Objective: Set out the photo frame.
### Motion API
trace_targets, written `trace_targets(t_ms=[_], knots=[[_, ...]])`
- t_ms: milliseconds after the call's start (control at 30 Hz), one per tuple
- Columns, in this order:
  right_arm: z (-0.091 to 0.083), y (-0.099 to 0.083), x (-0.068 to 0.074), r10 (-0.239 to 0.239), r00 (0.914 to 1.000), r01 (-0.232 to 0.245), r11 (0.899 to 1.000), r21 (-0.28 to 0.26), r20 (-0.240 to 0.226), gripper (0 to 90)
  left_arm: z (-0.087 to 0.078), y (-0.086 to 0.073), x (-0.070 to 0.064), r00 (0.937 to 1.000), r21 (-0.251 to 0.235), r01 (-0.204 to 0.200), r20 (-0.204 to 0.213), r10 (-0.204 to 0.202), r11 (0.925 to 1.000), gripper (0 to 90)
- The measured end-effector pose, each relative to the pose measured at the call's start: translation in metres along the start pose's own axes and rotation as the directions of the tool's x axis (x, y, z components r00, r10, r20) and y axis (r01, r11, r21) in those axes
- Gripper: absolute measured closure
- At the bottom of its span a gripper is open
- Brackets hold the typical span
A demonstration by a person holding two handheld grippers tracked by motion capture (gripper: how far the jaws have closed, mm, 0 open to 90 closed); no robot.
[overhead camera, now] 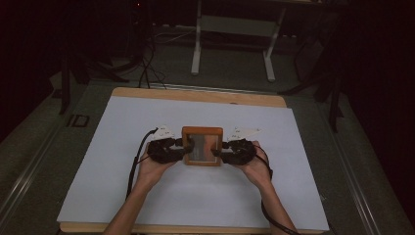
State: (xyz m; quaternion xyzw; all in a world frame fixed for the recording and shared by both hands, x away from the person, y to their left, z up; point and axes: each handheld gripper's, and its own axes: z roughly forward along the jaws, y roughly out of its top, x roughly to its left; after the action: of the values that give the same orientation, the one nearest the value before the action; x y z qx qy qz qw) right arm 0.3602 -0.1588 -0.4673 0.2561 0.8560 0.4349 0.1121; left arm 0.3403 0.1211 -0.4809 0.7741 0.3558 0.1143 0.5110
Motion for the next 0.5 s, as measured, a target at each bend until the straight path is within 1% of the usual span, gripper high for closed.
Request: trace_targets(t_ms=[100, 200, 333, 500], knots=[[0.005, 0.001, 0.002, 0.007, 0.9999, -0.007, 1.0, 0.005, -0.012, 59.5, -0.002, -0.002, 0.001, 1.0, 0.003, 0.004, -0.005, -0.004, 1.0, 55.6], [0.011, 0.002, 0.004, 0.017, 0.9995, -0.017, 1.0, 0.005, -0.026, 59.4, -0.006, -0.005, 0.003, 0.9996, 0.002, 0.023, -0.014, -0.022, 0.9997, 55.3], [0.015, 0.002, 0.005, 0.043, 0.9978, -0.043, 0.999, 0.008, -0.051, 59.4, -0.01, -0.006, 0.005, 0.9985, 0.003, 0.053, -0.014, -0.053, 0.9986, 55.3], [0.019, 0.001, 0.004, 0.073, 0.9945, -0.072, 0.997, 0.013, -0.076, 59.4, -0.012, -0.006, 0.007, 0.9974, 0.006, 0.07, -0.019, -0.07, 0.9975, 55.4]])
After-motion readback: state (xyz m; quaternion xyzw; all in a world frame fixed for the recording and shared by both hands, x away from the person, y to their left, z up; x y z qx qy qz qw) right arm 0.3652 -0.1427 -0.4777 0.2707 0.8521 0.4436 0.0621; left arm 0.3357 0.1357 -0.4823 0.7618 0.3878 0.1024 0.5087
